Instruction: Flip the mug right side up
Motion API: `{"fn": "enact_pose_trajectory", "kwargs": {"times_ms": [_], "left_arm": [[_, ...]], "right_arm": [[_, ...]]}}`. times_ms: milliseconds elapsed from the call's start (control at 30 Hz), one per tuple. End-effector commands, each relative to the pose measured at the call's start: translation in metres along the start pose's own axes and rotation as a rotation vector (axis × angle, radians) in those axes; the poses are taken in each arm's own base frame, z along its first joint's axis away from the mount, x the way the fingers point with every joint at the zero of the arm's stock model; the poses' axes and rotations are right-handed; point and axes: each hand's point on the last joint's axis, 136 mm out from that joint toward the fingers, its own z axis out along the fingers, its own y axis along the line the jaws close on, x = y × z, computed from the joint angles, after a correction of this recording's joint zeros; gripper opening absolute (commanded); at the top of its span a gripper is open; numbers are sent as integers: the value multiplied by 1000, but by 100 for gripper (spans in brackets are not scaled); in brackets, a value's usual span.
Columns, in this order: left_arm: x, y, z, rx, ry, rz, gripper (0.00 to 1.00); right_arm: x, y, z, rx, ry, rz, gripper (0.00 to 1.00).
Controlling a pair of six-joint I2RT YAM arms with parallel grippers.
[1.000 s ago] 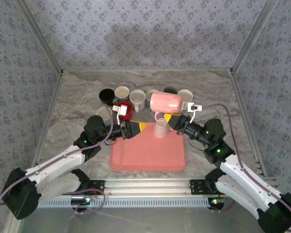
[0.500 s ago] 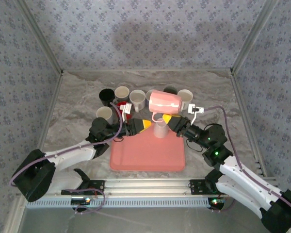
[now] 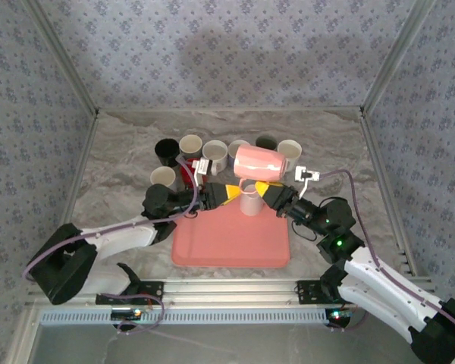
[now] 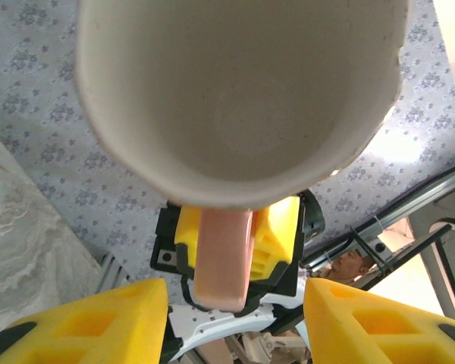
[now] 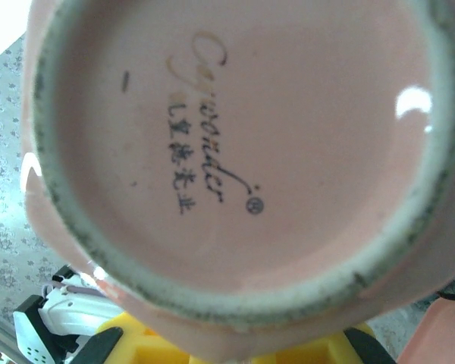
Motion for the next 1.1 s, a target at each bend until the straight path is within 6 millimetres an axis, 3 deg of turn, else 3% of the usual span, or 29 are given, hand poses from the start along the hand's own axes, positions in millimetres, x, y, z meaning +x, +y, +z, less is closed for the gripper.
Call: {"fn": "enact_pose_trajectory", "kwargs": {"times_ms": [0,367,633,767,933,1067], "left_arm": [[-8,-37,10,140,-18,63,49],[-6,-31,16,133,-15,64,33],[-9,-29,20,132,-18,63,34],[-11,-30,21,135,-19,65,25],[-10,-31,21,139,-15,74,1],[-9,-34,21,143,-12,82,0]], "right_arm": [[-26,36,-4,-110,-103,-68,0],[-19,31,-4,-103,-88,-59,0],[-13,28,-4,-99,-81,-54,0],[-9,26,-3,-96,-72,-51,0],[-4,24,-2,-96,-62,-49,0],[1,20,0,-82,-50,-45,0]]}}
